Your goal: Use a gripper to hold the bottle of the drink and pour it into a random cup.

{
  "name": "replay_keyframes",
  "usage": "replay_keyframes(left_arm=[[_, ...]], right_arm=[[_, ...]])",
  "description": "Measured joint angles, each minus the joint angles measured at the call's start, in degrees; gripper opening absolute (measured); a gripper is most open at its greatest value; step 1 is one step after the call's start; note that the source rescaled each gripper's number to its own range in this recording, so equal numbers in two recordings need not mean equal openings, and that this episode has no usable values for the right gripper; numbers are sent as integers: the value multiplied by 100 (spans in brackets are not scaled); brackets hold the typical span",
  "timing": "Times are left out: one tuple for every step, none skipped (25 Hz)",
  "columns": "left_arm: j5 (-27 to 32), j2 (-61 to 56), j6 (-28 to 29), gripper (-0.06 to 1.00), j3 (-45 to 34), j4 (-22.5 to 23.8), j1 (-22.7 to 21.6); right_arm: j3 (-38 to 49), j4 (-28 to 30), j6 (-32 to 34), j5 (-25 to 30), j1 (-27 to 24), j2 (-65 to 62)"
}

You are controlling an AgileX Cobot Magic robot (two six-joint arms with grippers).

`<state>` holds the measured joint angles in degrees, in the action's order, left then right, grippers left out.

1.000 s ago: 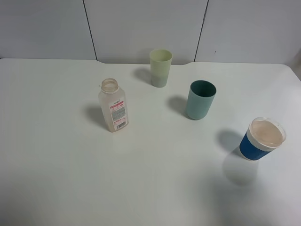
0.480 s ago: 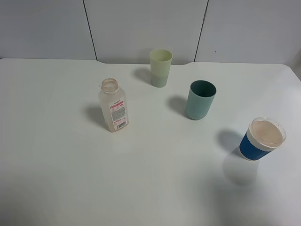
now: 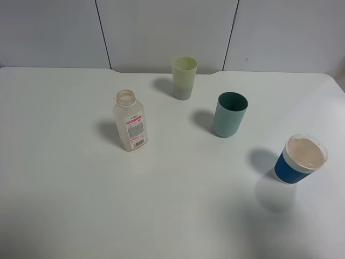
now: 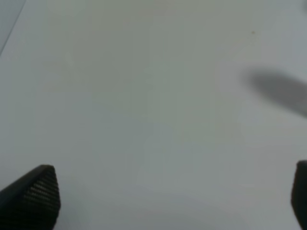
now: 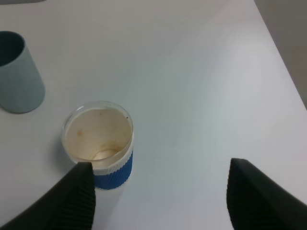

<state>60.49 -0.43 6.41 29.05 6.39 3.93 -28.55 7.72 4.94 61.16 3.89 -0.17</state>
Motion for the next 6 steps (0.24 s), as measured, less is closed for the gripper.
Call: replay_keyframes(left_arm=[[0, 0, 0, 95, 0, 0, 0], [0, 0, 0, 95, 0, 0, 0], [0, 0, 0, 95, 0, 0, 0], [0, 0, 0, 95, 0, 0, 0], [0, 0, 0, 95, 0, 0, 0], [0, 0, 0, 95, 0, 0, 0]], right_arm=[[0, 0, 0, 0, 0, 0], [0, 0, 0, 0, 0, 0], [0, 0, 0, 0, 0, 0], [0, 0, 0, 0, 0, 0], [0, 0, 0, 0, 0, 0], [0, 0, 0, 0, 0, 0]])
